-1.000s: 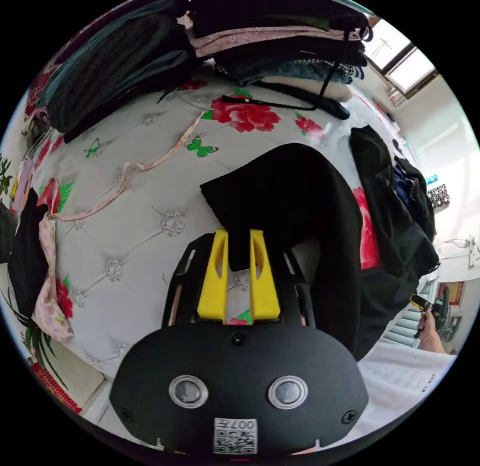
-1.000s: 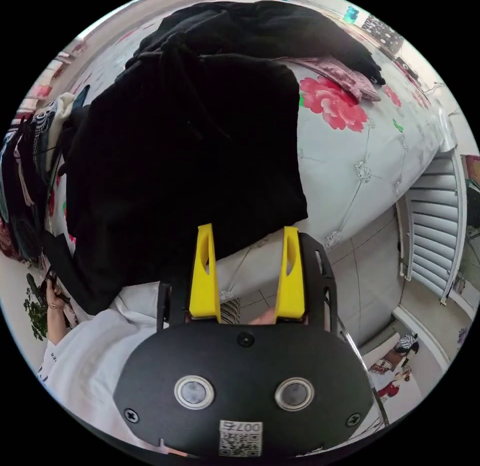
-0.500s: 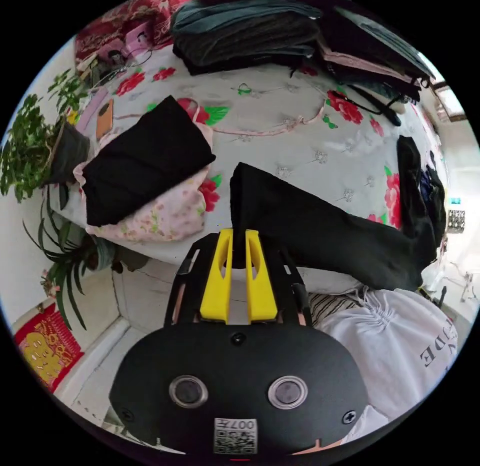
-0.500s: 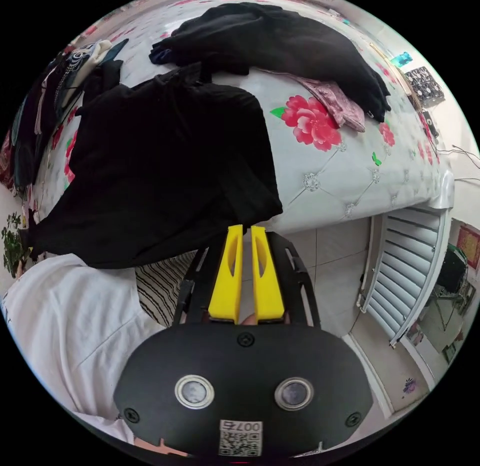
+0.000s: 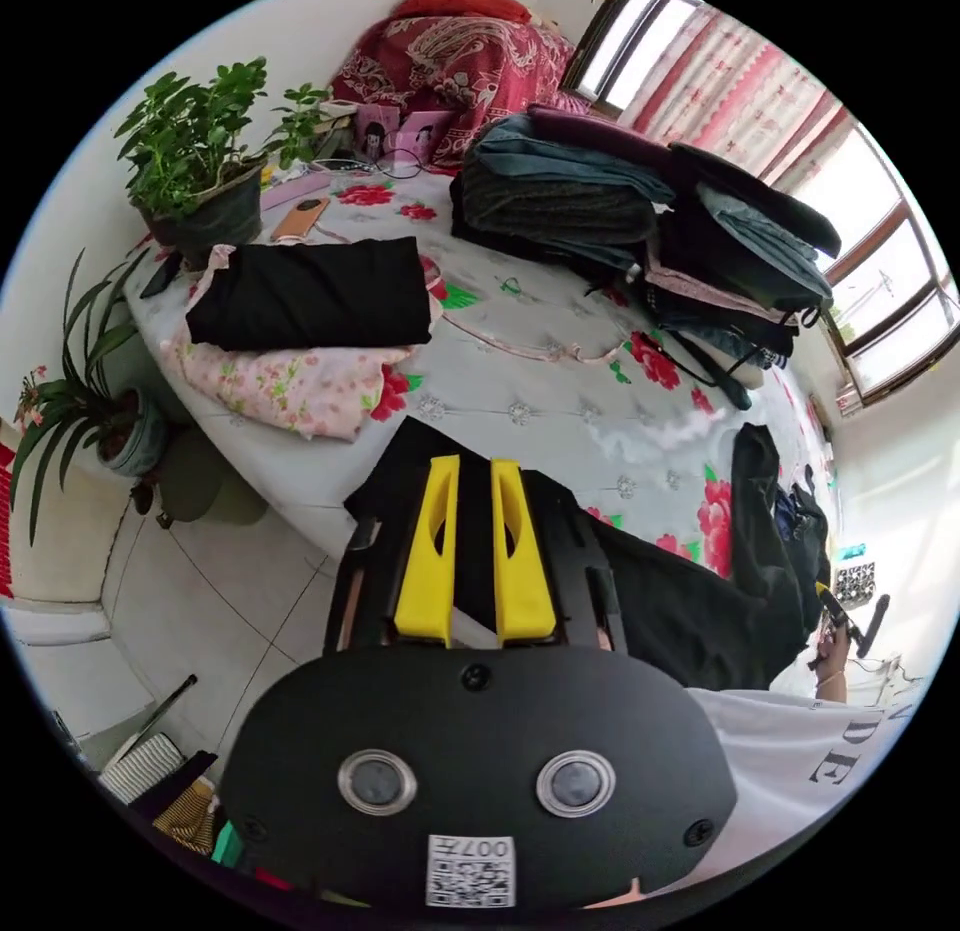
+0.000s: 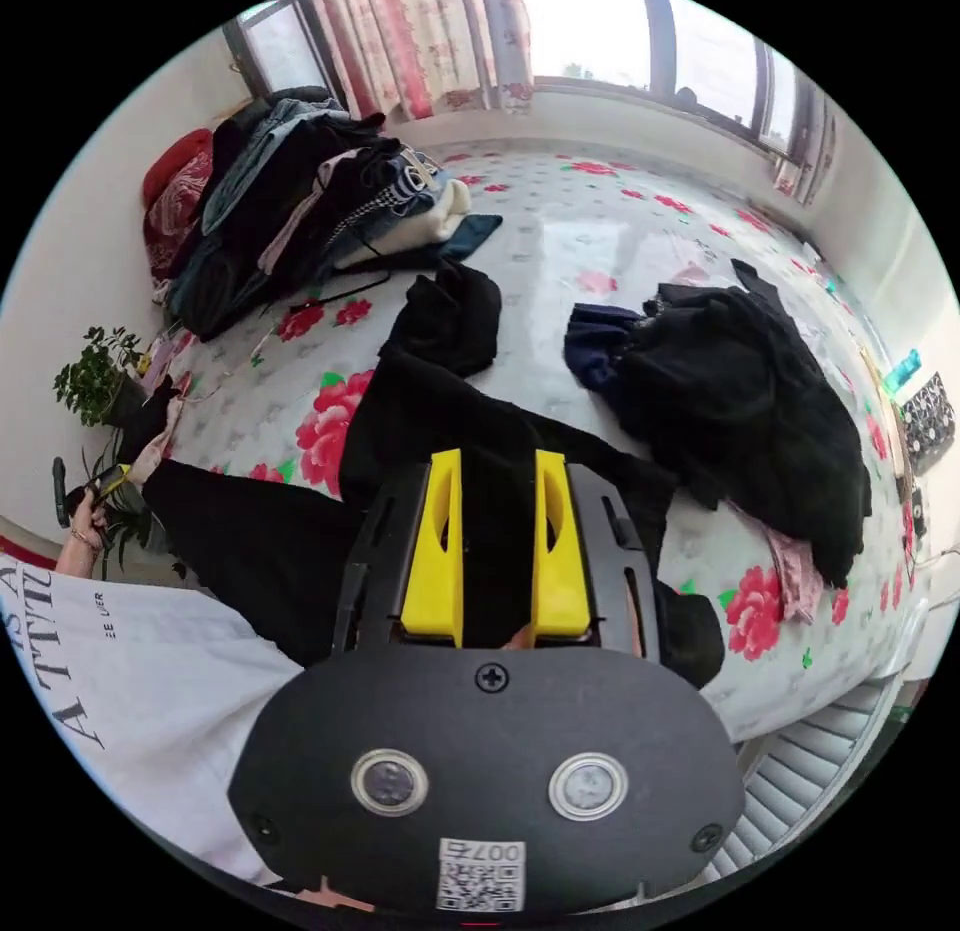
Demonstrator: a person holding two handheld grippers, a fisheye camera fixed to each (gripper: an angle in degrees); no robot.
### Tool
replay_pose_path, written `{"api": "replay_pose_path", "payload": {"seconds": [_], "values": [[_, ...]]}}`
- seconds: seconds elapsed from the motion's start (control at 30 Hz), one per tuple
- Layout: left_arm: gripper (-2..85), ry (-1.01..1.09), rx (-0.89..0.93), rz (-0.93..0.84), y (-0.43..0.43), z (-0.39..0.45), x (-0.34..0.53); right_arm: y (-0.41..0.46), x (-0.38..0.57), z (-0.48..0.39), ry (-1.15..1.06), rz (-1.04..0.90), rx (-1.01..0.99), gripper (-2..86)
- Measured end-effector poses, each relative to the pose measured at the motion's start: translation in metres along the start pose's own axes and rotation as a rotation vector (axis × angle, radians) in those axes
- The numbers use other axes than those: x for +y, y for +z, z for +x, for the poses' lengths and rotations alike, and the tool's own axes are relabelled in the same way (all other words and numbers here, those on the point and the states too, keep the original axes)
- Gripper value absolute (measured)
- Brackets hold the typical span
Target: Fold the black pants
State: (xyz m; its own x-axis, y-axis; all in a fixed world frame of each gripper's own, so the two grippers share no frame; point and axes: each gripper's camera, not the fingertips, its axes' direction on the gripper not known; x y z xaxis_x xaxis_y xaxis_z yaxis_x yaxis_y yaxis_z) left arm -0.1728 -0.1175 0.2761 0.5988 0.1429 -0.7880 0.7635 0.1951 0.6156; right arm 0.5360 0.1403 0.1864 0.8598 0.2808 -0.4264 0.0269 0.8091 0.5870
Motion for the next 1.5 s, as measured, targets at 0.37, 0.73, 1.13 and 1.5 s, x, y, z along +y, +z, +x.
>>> {"api": "replay_pose_path", "payload": {"seconds": [0.37,0.73,1.13,1.5], "values": [[8.2,0.3,0.332,-0.264,0.116,0.111,0.015,0.199,-0.166,-0.075,0.058,-0.294,0.018,14.7],[13.9,0.505,0.497,-0.32,0.185,0.161,-0.073,0.136,-0.035,-0.164,-0.579,-0.438,-0.443,7.8],[9.4,0.639,0.542,-0.64,0.317,0.368,-0.123,0.103,0.033,-0.178,-0.466,-0.391,-0.45,8.0],[0.9,0.317,0.393,-0.028,0.095,0.197,-0.103,0.048,0.042,-0.139,-0.355,-0.195,-0.022,8.9]]}}
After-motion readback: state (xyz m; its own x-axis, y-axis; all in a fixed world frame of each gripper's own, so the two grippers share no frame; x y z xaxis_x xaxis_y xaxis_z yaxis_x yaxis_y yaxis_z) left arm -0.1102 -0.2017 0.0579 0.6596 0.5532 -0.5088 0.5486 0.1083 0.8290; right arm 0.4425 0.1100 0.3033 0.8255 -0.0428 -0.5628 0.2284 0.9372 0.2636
